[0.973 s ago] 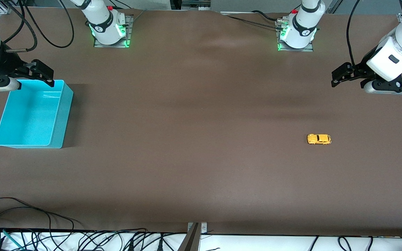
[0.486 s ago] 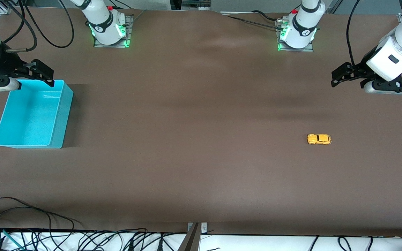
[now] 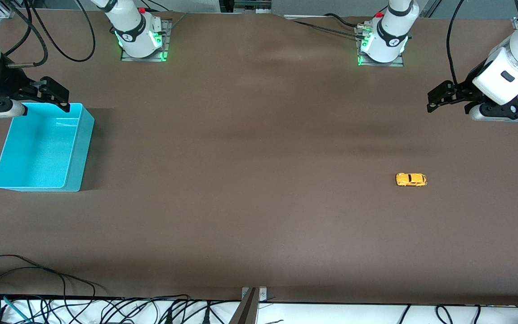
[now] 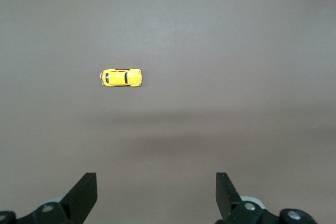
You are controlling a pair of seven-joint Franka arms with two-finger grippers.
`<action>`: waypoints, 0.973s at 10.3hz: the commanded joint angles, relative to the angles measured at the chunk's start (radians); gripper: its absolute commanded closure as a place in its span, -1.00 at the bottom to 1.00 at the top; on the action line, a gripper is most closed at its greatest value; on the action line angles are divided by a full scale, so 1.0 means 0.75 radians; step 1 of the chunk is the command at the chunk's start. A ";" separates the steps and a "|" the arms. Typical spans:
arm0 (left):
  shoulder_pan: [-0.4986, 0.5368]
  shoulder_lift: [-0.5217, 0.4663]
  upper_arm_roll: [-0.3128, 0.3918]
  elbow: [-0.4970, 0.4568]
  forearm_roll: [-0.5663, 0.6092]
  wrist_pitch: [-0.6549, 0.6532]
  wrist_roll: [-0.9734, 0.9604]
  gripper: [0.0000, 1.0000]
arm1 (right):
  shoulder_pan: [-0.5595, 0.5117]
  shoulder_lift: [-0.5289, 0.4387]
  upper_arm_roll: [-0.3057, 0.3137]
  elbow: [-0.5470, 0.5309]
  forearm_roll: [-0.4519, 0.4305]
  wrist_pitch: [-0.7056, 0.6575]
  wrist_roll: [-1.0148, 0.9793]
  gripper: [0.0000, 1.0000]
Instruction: Wind up and store yellow beetle car
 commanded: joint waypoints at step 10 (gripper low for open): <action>-0.006 0.037 0.004 0.064 0.018 -0.032 0.019 -1.00 | 0.003 -0.015 0.000 -0.004 -0.002 -0.009 0.020 -1.00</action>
